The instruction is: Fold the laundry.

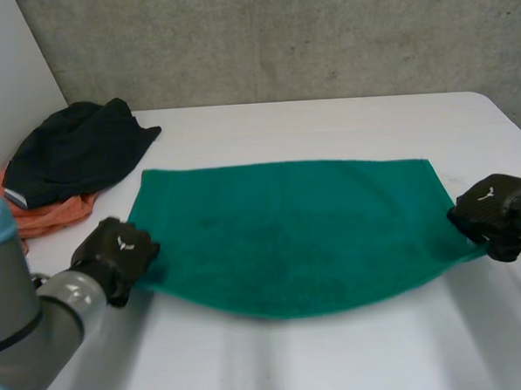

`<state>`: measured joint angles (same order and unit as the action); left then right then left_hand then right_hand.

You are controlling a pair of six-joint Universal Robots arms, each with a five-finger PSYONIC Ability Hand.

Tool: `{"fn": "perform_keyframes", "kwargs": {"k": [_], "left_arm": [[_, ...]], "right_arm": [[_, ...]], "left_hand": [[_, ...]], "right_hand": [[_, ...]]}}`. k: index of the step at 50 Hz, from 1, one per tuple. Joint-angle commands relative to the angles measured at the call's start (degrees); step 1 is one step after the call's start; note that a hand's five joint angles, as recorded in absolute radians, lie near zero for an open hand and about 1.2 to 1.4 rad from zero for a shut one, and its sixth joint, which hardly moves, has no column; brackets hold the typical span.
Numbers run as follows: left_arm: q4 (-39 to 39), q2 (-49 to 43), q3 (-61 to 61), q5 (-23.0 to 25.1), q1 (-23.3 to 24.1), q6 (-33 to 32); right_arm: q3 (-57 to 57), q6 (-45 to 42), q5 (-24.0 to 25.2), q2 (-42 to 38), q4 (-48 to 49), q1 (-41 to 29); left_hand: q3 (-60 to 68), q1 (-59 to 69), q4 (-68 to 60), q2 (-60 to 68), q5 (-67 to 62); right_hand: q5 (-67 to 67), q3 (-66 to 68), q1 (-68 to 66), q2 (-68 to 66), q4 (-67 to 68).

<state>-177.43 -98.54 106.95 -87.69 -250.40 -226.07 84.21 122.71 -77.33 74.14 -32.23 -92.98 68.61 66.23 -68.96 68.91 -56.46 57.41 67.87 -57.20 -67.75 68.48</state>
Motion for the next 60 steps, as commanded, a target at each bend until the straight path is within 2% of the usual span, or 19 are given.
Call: {"fn": "perform_keyframes", "kwargs": {"k": [1, 3, 7, 12, 18, 26, 35, 38, 39, 40, 41, 42, 43, 44, 50, 54, 56, 60], "left_arm": [[3.2, -1.4, -4.7, 0.8, -0.6, 0.2], [-0.8, -4.4, -6.5, 0.7, -0.5, 0.2], [-14.6, -13.8, -13.9, 0.4, 0.4, 0.5], [-24.2, -25.3, -24.2, -0.1, 1.2, 0.0], [-26.1, -37.5, -38.6, -1.0, 2.8, -0.1], [-26.7, -48.1, -52.5, -0.7, 2.9, -0.1], [-26.7, -55.2, -62.2, -2.2, 2.9, -0.1], [-26.7, -55.4, -62.7, -2.7, 2.8, 0.0], [-26.7, -55.4, -62.7, -2.7, 2.9, 0.0], [-26.7, -55.3, -62.4, -2.7, 2.9, 0.0], [-26.8, -55.1, -62.0, -2.6, 2.9, 0.1], [-27.1, -54.7, -61.3, -2.6, 3.1, 0.3], [-27.4, -54.6, -60.7, -2.7, 3.2, 0.3], [-28.0, -54.3, -60.1, -2.6, 3.3, 0.2], [-37.5, -47.5, -52.2, -2.8, 4.7, 0.5], [-40.9, -41.2, -45.4, -2.9, 4.8, 0.6], [-41.4, -38.6, -42.5, -2.9, 4.9, 0.9], [-41.2, -32.9, -34.6, -3.1, 5.7, 3.7]], "right_arm": [[-1.3, -0.6, 1.7, 0.4, 1.5, 0.3], [-2.7, -0.1, 1.7, -2.8, 4.0, -0.1], [-8.4, 3.2, -0.5, -11.6, 12.3, -1.9], [-18.2, 6.3, -7.5, -20.1, 19.8, -7.0], [-28.7, 6.5, -9.3, -28.7, 24.7, -8.2], [-42.8, 6.1, -11.2, -40.8, 31.7, -9.7], [-60.2, 2.9, -15.8, -53.5, 31.4, -9.9], [-62.1, 2.6, -15.9, -55.0, 30.9, -10.0], [-62.4, 2.7, -16.2, -55.3, 31.0, -10.2], [-62.3, 2.8, -16.3, -55.4, 31.1, -10.4], [-62.1, 2.6, -16.4, -55.4, 31.0, -10.5], [-62.0, 2.5, -16.7, -55.4, 31.1, -10.6], [-62.2, 2.5, -17.1, -55.4, 30.8, -11.0], [-62.2, 2.7, -17.4, -55.2, 30.7, -11.3], [-61.2, 5.4, -19.3, -50.9, 30.4, -13.6], [-56.3, 13.3, -19.2, -43.0, 29.8, -13.2], [-51.4, 18.6, -18.1, -36.3, 29.3, -13.0], [-40.6, 24.1, -13.2, -25.1, 27.7, -11.2]], "left_hand": [[11.4, 13.8, -11.0, 11.1, -13.5], [11.4, 13.8, -11.0, 11.1, -13.5], [11.4, 13.8, -11.0, 11.1, -13.5], [11.4, 13.8, -11.0, 11.1, -13.5], [11.4, 13.8, -11.0, 11.1, -13.5], [11.4, 13.8, -11.0, 11.1, -13.5], [11.4, 13.8, -11.0, 11.1, -13.5], [11.4, 13.8, -11.0, 11.1, -13.5], [11.4, 13.8, -11.0, 11.1, -13.5], [11.4, 13.8, -11.0, 11.1, -13.5], [9.1, 11.5, -8.7, 8.8, -11.2], [-40.1, -37.7, 40.4, -40.4, 37.9], [-58.6, -56.2, 59.0, -58.9, 56.5], [-56.0, -53.6, 56.3, -56.2, 53.8], [-58.6, -56.2, 59.0, -58.9, 56.5], [-58.6, -56.2, 59.0, -58.9, 56.5], [-58.6, -56.2, 59.0, -58.9, 56.5], [-58.6, -56.2, 59.0, -58.9, 56.5]], "right_hand": [[12.6, 12.1, -22.8, -12.2, 11.5], [12.6, 12.1, -22.8, -12.2, 11.5], [12.6, 12.1, -22.8, -12.2, 11.5], [12.6, 12.1, -22.8, -12.2, 11.5], [12.6, 12.1, -22.8, -12.2, 11.5], [12.6, 12.1, -22.8, -12.2, 11.5], [12.6, 12.1, -22.8, -12.2, 11.5], [12.6, 12.1, -22.8, -12.2, 11.5], [12.6, 12.1, -22.8, -12.2, 11.5], [-4.0, -4.5, -6.2, 4.3, -5.1], [-33.0, -33.4, 22.8, 33.3, -34.0], [-57.4, -57.9, 47.2, 57.8, -58.5], [-57.4, -57.9, 47.2, 57.8, -58.5], [-57.4, -57.9, 47.2, 57.8, -58.5], [-57.4, -57.9, 47.2, 57.8, -58.5], [-57.4, -57.9, 47.2, 57.8, -58.5], [-57.4, -57.9, 47.2, 57.8, -58.5], [-57.4, -57.9, 47.2, 57.8, -58.5]]}}
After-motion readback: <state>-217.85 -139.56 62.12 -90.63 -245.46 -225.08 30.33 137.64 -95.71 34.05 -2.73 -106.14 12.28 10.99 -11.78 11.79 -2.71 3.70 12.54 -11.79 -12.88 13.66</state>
